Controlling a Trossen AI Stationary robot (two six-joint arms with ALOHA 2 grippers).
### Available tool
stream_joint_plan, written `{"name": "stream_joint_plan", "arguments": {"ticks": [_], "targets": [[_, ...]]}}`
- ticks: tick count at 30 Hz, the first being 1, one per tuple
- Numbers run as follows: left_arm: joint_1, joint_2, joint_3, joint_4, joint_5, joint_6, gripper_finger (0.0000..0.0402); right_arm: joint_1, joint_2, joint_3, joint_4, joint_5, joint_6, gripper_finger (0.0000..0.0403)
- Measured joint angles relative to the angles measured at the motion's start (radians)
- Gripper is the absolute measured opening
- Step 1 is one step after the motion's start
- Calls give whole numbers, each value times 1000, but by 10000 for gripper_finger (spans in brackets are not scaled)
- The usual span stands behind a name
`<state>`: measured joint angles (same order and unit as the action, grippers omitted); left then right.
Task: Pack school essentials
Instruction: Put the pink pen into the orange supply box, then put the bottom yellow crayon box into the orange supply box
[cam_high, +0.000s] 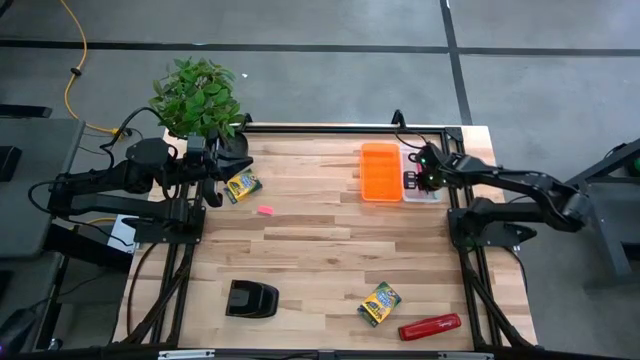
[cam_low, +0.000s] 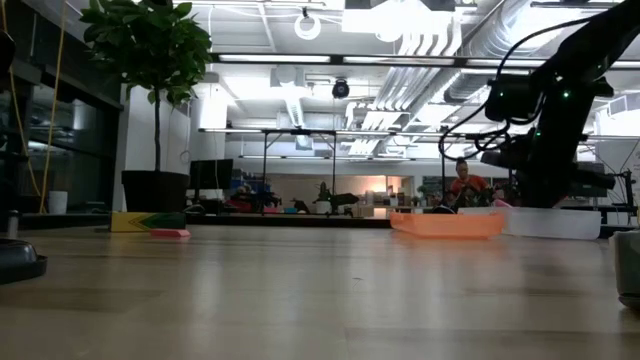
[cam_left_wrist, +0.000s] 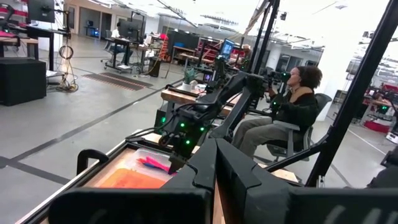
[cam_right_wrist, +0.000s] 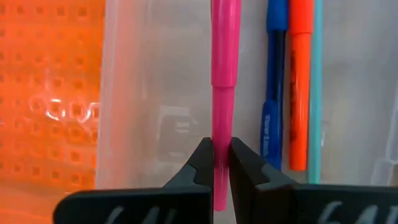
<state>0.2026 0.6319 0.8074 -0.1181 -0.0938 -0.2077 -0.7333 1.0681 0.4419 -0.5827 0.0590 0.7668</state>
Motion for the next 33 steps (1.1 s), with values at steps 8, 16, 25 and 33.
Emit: {"name": "stream_joint_plan", "arguments": {"ticks": [8,16,25,33], "targets": [[0,0,0,0,-7,0,0,-48,64,0,-19,-19,-42,9],[0,0,0,0,-7,0,0,-65,77,0,-11,-19,-52,38],[0,0,0,0,-20,0,0,-65,75,30,-33,28,-92,94],[0,0,0,-1,-21,0,0,-61,-39,257,-158,44,-269,154]]}}
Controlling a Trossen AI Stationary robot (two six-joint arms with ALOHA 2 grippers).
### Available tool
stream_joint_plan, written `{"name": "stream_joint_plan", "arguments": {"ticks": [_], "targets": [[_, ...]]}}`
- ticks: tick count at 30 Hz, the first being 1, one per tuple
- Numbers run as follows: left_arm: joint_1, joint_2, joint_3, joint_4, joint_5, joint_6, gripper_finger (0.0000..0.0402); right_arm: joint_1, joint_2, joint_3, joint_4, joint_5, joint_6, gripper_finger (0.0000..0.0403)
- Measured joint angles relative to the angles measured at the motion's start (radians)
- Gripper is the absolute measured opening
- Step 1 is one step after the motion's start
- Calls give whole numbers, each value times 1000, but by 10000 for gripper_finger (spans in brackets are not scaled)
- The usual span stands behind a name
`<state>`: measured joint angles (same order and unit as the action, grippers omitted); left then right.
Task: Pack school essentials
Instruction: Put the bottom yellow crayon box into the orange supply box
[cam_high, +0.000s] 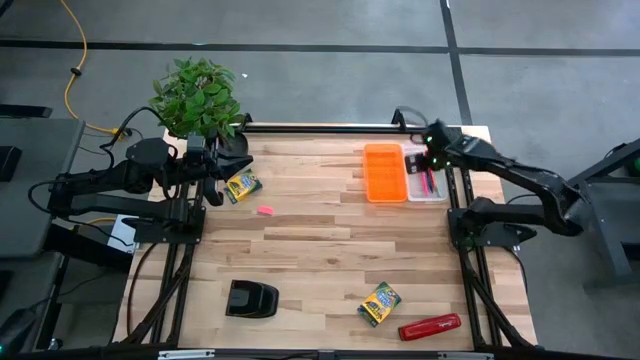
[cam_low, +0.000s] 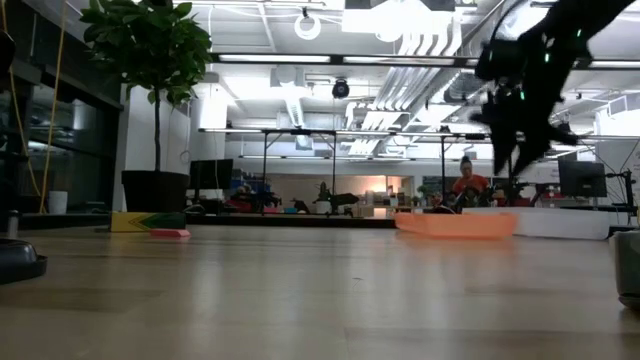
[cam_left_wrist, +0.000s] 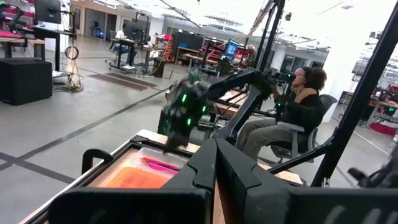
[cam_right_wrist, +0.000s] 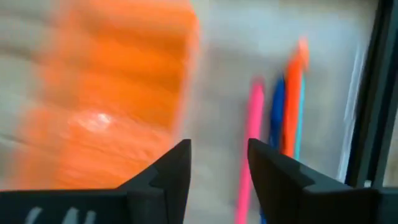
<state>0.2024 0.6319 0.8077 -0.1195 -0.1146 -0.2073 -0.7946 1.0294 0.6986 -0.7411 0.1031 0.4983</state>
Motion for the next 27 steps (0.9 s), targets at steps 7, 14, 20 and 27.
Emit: {"name": "stream_joint_plan", "arguments": {"ticks": [7,14,20,27], "targets": [[0,0,0,-33,-2,-3,0,139,-236,0,435,-200,-34,167],[0,0,0,-41,-3,-1,0,417,-347,-200,1028,-264,39,167],[0,0,0,-41,-3,0,0,561,-340,-217,1123,-195,-115,167],[0,0,0,-41,-3,0,0,588,-340,-201,1127,-162,-252,167]]}}
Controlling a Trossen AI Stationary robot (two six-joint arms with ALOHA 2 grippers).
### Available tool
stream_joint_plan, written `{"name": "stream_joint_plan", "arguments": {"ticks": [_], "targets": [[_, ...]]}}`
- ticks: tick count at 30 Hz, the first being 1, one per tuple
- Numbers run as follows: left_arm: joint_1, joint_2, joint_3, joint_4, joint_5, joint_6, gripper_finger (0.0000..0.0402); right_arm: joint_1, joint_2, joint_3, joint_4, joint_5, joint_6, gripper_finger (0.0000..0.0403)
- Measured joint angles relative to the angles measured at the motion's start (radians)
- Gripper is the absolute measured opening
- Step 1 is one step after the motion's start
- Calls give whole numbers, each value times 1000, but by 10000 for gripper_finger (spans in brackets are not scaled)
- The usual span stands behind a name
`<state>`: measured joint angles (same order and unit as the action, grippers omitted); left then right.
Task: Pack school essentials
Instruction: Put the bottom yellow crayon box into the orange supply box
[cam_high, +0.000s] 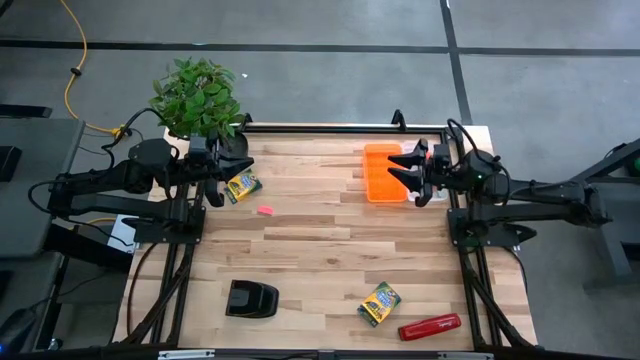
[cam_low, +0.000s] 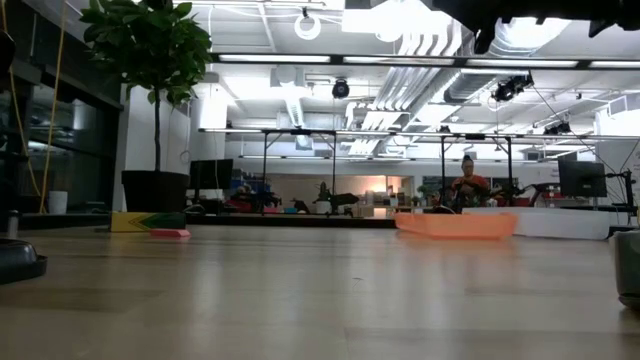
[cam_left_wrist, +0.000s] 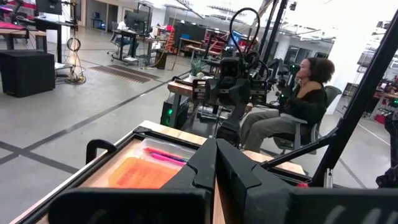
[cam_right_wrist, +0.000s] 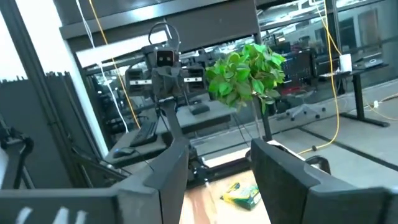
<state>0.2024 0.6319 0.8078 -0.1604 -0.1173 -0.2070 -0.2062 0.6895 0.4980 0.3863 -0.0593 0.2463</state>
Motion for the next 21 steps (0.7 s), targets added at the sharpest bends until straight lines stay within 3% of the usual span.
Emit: {"name": "stream_joint_plan", "arguments": {"ticks": [21], "targets": [[0,0,0,0,0,0,0,0,0,0,0,-4,41,167]]}}
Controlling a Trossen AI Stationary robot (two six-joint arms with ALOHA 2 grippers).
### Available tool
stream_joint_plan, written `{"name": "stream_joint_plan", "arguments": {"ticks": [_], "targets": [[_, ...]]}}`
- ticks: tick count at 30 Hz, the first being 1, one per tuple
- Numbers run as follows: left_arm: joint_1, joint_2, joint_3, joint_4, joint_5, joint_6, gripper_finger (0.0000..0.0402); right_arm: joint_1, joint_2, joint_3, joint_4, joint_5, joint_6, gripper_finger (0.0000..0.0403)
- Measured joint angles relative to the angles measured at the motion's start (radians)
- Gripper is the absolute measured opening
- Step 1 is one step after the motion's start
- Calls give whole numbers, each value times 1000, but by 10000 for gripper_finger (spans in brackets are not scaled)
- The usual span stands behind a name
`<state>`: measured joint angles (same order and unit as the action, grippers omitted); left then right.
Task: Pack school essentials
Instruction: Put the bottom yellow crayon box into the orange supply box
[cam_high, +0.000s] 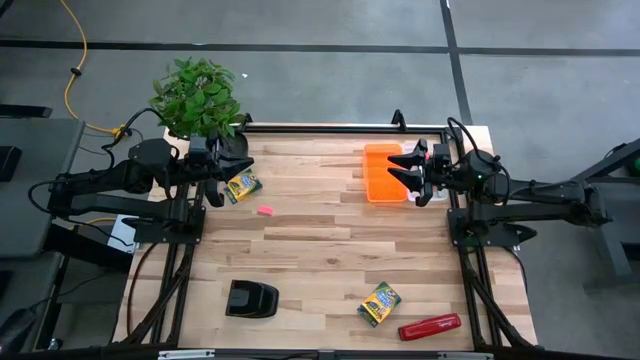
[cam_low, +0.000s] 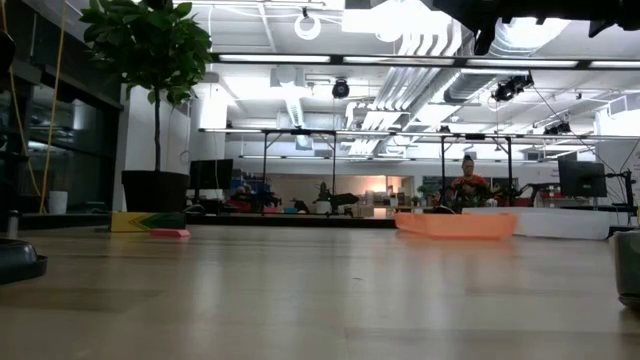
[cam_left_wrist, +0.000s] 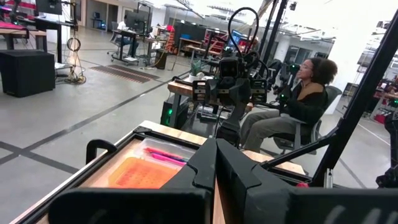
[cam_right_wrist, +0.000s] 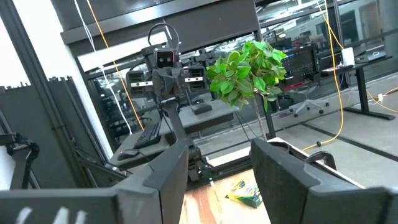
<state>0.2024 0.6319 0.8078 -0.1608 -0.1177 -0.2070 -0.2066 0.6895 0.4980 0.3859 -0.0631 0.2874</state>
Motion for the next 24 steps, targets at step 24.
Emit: {"name": "stream_joint_plan", "arguments": {"ticks": [24], "targets": [[0,0,0,0,-1,0,0,0,1,0,0,-40,32,167]]}}
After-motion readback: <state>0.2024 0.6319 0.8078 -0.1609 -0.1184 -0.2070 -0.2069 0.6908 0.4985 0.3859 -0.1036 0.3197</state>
